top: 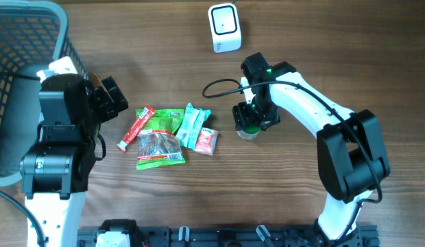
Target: Scan the item barcode
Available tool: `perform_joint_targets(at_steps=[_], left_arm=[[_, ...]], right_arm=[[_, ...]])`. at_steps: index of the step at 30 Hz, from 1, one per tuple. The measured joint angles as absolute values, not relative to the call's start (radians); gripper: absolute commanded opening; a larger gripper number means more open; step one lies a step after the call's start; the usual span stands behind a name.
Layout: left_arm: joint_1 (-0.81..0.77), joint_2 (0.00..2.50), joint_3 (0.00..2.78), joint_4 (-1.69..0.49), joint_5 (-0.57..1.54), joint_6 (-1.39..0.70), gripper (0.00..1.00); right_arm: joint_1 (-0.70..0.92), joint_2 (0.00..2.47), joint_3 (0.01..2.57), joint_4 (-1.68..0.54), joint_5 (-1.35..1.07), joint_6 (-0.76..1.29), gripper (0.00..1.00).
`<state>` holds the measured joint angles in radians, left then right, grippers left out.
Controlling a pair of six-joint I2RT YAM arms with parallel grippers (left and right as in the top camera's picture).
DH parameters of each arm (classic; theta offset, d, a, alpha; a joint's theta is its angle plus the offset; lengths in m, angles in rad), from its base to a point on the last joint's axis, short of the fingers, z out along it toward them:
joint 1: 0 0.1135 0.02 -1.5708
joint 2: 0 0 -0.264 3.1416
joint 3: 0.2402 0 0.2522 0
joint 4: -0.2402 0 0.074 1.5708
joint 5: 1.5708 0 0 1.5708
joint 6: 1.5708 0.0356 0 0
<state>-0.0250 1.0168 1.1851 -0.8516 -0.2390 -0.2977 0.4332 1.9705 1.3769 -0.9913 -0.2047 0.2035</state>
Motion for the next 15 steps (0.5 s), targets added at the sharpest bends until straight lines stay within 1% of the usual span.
perform_joint_targets(at_steps=[2,4,7,15], left_arm=[[-0.025,1.017,1.185,-0.852,-0.239,-0.298,1.0],[-0.025,1.017,1.185,-0.852,-0.239,-0.298,1.0],[-0.025,1.017,1.185,-0.852,-0.239,-0.298,1.0],[-0.025,1.017,1.185,-0.852,-0.239,-0.298,1.0]], right_arm=[[0.433,1.969,1.378,-0.989,-0.202,0.249,0.75],[0.433,1.969,1.378,-0.982,-0.202,0.305,0.82],[0.433,1.969,1.378,-0.971,-0.202,0.34,0.84],[0.433,1.969,1.378,-0.998,-0.202,0.217,0.84]])
